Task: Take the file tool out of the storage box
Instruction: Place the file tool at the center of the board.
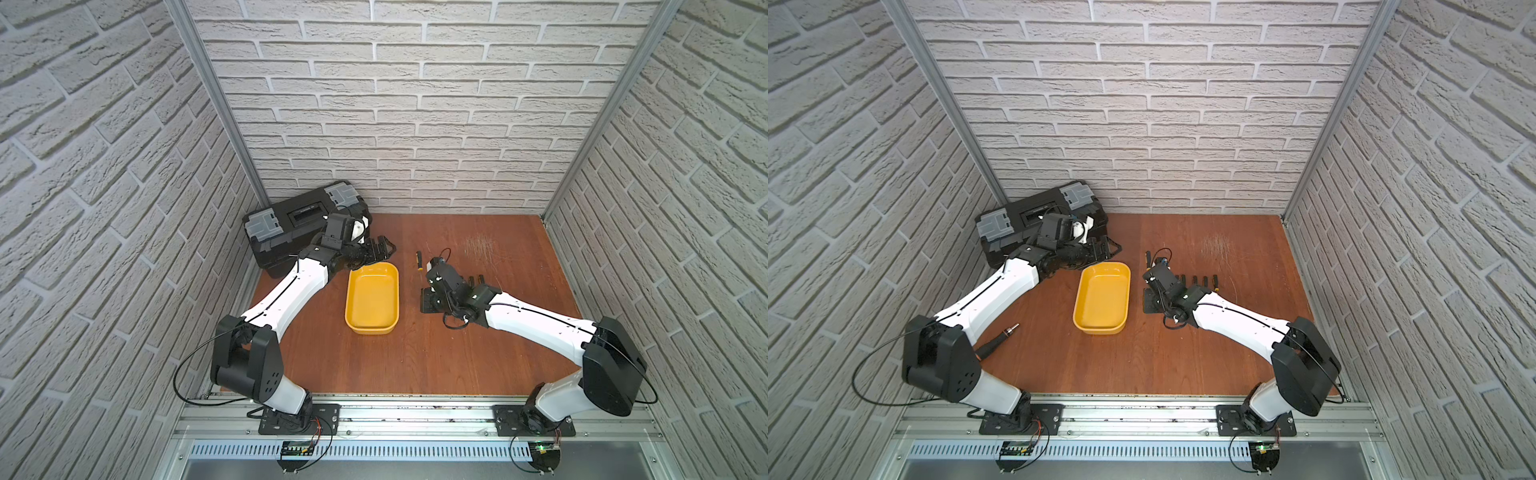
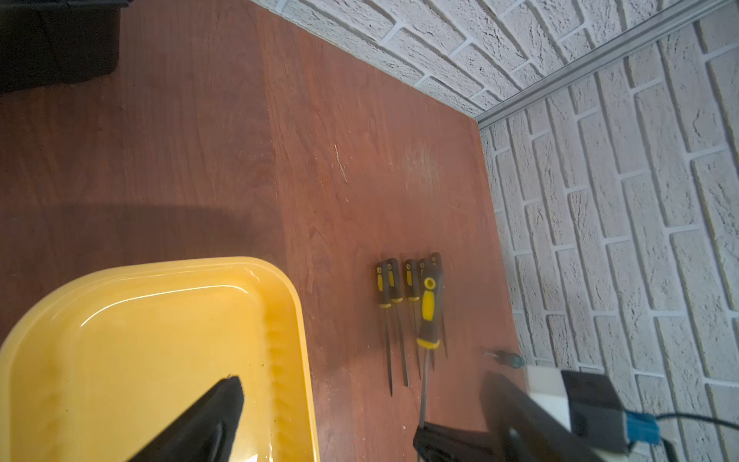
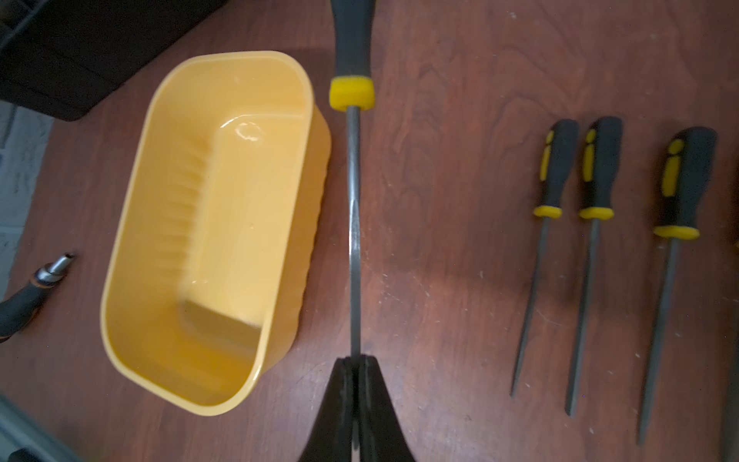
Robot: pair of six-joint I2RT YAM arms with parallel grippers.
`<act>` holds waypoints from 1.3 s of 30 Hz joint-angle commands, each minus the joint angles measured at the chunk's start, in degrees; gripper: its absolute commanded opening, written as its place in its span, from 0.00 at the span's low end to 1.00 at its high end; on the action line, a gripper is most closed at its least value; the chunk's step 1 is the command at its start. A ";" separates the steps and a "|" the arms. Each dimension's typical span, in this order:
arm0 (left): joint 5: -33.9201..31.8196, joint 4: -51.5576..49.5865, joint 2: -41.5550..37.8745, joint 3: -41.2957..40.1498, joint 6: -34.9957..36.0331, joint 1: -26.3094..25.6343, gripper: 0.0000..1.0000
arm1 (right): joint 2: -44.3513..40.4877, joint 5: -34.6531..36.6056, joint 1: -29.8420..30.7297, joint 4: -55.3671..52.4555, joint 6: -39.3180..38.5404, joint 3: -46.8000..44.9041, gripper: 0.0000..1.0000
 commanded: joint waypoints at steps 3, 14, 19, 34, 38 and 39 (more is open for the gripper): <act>0.89 -3.59 -4.09 1.90 6.42 0.42 0.98 | 1.31 7.63 0.45 -3.48 2.82 0.47 0.03; -0.37 -16.28 -9.59 3.19 15.77 0.42 0.99 | 6.63 9.48 0.57 -6.29 4.70 2.33 0.03; -1.55 -16.98 -12.74 0.10 15.88 0.47 0.99 | 8.45 9.79 0.56 -6.80 4.63 3.00 0.03; -3.01 -14.42 -18.16 -5.35 15.51 0.47 0.98 | 12.07 10.27 0.02 -7.31 4.38 3.21 0.03; -3.28 -14.60 -18.41 -5.80 15.01 0.43 0.99 | 12.83 10.00 -0.33 -6.78 4.50 2.80 0.03; -3.45 -14.64 -18.53 -5.91 14.81 0.47 0.98 | 12.95 10.06 -0.44 -6.69 4.55 2.65 0.03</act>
